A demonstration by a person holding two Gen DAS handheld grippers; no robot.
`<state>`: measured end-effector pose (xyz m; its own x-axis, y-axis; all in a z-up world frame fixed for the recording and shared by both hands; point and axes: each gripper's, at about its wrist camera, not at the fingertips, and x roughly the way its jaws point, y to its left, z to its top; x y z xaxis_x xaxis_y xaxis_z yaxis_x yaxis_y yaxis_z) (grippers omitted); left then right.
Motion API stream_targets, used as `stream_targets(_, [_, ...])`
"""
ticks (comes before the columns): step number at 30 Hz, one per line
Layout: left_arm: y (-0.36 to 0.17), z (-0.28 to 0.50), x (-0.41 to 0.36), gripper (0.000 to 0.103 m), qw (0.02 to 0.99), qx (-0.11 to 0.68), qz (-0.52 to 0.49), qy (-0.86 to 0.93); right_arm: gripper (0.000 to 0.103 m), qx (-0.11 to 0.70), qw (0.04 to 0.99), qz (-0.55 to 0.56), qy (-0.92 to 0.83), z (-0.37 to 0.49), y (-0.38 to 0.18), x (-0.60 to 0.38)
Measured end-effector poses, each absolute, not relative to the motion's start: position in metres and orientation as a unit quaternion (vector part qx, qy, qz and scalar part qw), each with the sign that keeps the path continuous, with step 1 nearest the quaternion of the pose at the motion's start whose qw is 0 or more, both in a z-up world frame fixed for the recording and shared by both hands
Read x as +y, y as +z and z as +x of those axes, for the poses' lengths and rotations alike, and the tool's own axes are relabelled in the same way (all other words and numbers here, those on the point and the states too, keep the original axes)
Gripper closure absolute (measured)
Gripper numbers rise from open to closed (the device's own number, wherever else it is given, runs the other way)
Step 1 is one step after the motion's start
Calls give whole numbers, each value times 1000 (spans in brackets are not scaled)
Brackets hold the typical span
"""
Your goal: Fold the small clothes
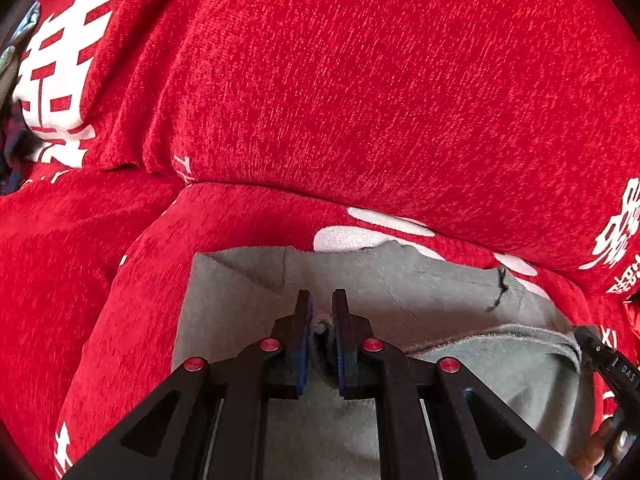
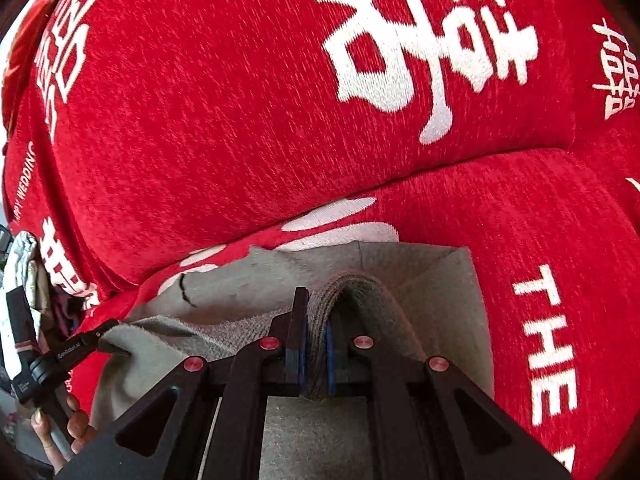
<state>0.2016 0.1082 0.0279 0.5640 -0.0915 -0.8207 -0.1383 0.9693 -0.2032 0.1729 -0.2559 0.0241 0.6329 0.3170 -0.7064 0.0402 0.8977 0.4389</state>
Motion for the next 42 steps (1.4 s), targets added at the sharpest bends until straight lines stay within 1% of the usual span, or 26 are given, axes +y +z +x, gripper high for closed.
stream_targets(4, [37, 201, 110, 91, 883, 451, -128, 12, 95, 413, 879, 223, 85, 173, 25, -260])
stream_targets(7, [57, 193, 115, 91, 896, 419, -147, 5, 95, 395, 886, 225, 94, 167, 32, -262])
stream_targets(11, [74, 192, 116, 91, 909, 391, -144, 9, 95, 401, 879, 238, 98, 170, 27, -265])
stream_targets(14, [63, 206, 111, 91, 899, 420, -120, 17, 95, 421, 868, 247, 87, 176, 14, -265])
stream_targets(16, [48, 211, 117, 91, 883, 450, -134, 0, 95, 446, 851, 265, 82, 182, 0, -269])
stream_targets(18, [37, 210, 126, 90, 866, 473, -161, -41, 94, 447, 844, 281, 90, 182, -2, -273])
stream_targets(19, [34, 209, 129, 84, 863, 475, -166, -47, 91, 446, 845, 280, 94, 181, 0, -274])
stream_targets(20, [32, 207, 132, 73, 861, 478, -166, -49, 84, 444, 848, 273, 95, 180, 3, -274])
stream_targets(21, [30, 205, 134, 33, 860, 480, -164, -52, 78, 444, 853, 260, 91, 179, 7, -273])
stream_targets(22, [29, 202, 137, 4, 863, 476, -164, -51, 62, 442, 858, 248, 86, 177, 12, -271])
stream_targets(23, [30, 198, 139, 2, 869, 464, -165, -47, 42, 434, 868, 225, 83, 173, 19, -269])
stream_targets(25, [35, 191, 141, 2, 882, 444, -153, -45, 27, 414, 889, 177, 80, 165, 32, -265])
stream_targets(28, [32, 199, 136, 2, 867, 470, -144, -84, 27, 393, 909, 105, 91, 158, 48, -262])
stream_targets(29, [28, 204, 130, 2, 861, 485, -120, -90, 27, 394, 909, 95, 101, 158, 49, -263])
stream_targets(33, [11, 214, 112, 3, 850, 516, -45, -94, 27, 410, 903, 23, 122, 172, 47, -258])
stream_targets(34, [5, 216, 109, 12, 846, 523, -38, -95, 27, 416, 901, 12, 124, 177, 45, -258])
stream_targets(35, [2, 218, 106, 23, 843, 528, -31, -95, 27, 426, 896, 0, 126, 185, 40, -256])
stream_targets(36, [-4, 220, 102, 39, 837, 539, -19, -91, 27, 436, 890, -7, 132, 193, 35, -253])
stream_targets(37, [-5, 220, 100, 42, 840, 536, -12, -85, 28, 444, 885, -11, 138, 198, 30, -249])
stream_targets(38, [-4, 220, 99, 48, 844, 530, -10, -84, 35, 455, 878, -17, 147, 204, 23, -245])
stream_targets(39, [-1, 220, 98, 66, 848, 523, -1, -81, 41, 467, 871, -26, 153, 211, 16, -239])
stream_targets(40, [1, 220, 97, 87, 850, 521, 4, -82, 61, 478, 863, -30, 159, 216, 10, -236])
stream_targets(41, [2, 221, 97, 90, 848, 523, 7, -83, 83, 489, 855, -28, 169, 220, 6, -233])
stream_targets(42, [3, 222, 97, 92, 849, 521, 10, -84, 85, 491, 854, -30, 171, 221, 5, -232])
